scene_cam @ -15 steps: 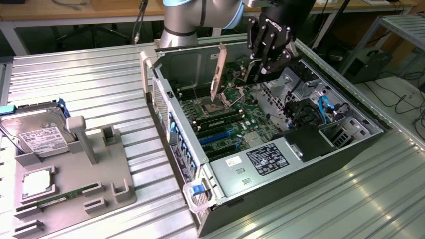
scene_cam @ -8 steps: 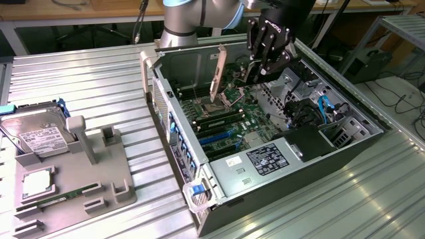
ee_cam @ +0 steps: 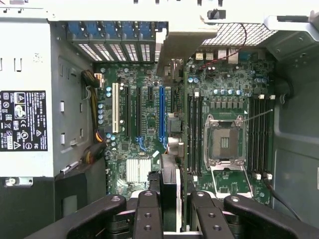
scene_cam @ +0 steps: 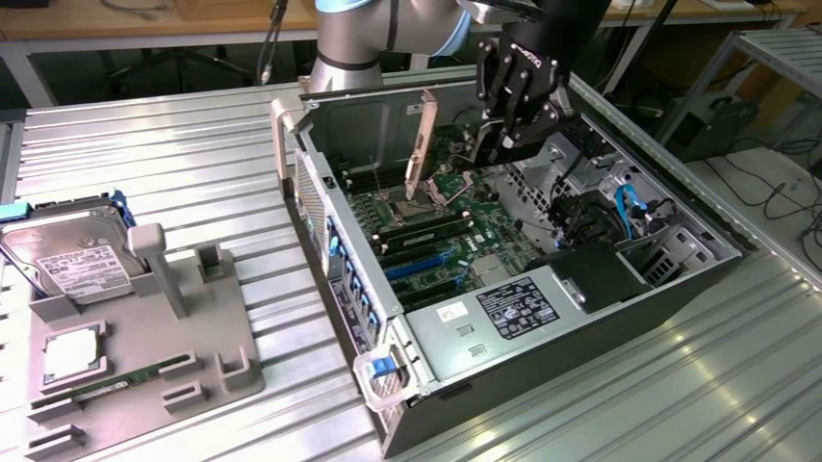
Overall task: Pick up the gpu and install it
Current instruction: 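Insert the gpu into the slot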
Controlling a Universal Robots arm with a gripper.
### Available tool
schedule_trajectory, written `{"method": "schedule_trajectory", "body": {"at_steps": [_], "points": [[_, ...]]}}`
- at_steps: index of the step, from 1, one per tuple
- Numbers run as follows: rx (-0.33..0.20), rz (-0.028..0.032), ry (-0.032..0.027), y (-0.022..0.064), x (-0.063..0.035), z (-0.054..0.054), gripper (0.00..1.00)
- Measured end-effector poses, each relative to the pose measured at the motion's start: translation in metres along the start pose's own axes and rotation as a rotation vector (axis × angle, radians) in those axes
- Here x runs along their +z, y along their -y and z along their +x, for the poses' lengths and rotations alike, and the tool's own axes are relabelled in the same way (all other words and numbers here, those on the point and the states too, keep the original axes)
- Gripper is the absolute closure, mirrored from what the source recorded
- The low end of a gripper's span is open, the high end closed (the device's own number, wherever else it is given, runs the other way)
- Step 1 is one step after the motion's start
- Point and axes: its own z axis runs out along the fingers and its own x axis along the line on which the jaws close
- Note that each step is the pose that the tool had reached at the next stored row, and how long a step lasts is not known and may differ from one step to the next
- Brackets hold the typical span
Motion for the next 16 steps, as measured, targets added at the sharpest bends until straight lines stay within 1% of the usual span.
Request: {"method": "schedule_trajectory", "body": {"at_steps": [8,9,11,12,14,16], "points": [[0.0,-0.0001,0.0,0.0001,0.0044,0.001,0.72],[0.0,-0.0003,-0.0011,0.0002,0.0057,0.001,0.72],[0.0,-0.0003,-0.0067,0.0003,0.008,0.001,0.72],[0.0,-0.0007,-0.0082,0.0003,0.0086,0.001,0.72],[0.0,-0.0021,-0.0089,0.0003,0.0103,0.001,0.72],[0.0,-0.0022,-0.0101,-0.0003,0.011,0.001,0.72]]}}
